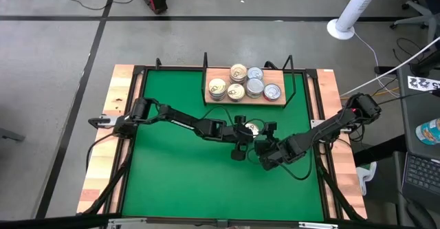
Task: Stack canned seafood by type on shelf
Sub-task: Stack the blue tuna can on top of the blue tuna can on the shelf
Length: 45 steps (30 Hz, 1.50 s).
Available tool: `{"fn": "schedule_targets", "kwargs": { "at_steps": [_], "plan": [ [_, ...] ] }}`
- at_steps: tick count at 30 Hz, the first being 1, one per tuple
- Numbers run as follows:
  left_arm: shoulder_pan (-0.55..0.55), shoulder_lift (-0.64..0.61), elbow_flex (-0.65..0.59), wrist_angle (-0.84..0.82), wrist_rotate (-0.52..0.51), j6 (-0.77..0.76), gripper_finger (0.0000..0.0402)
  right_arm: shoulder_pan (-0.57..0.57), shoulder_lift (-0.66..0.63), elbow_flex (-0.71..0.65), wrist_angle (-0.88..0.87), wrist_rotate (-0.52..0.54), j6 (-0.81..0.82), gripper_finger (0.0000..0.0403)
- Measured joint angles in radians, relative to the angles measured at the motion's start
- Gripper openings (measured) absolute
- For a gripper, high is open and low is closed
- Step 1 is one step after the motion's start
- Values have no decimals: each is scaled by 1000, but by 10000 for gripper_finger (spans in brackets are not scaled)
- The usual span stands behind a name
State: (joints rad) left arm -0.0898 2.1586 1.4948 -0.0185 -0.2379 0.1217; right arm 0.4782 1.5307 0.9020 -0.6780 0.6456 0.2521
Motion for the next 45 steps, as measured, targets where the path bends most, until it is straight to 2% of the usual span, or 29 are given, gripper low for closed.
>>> {"fn": "schedule_targets", "kwargs": {
  "at_steps": [12,18,25,31,45],
  "plan": [
    [17,-15,0,0,6,-57,0,0,0,0,27,28,0,280],
    [40,-23,0,-3,85,-113,0,0,6,0,30,79,0,280],
    [61,-35,0,-8,102,-127,0,13,52,0,32,84,0,280],
    [75,-35,0,-8,163,-159,0,36,92,0,31,167,0,280],
    [78,-35,0,0,167,-173,0,39,92,0,51,149,3,280]
  ]
}}
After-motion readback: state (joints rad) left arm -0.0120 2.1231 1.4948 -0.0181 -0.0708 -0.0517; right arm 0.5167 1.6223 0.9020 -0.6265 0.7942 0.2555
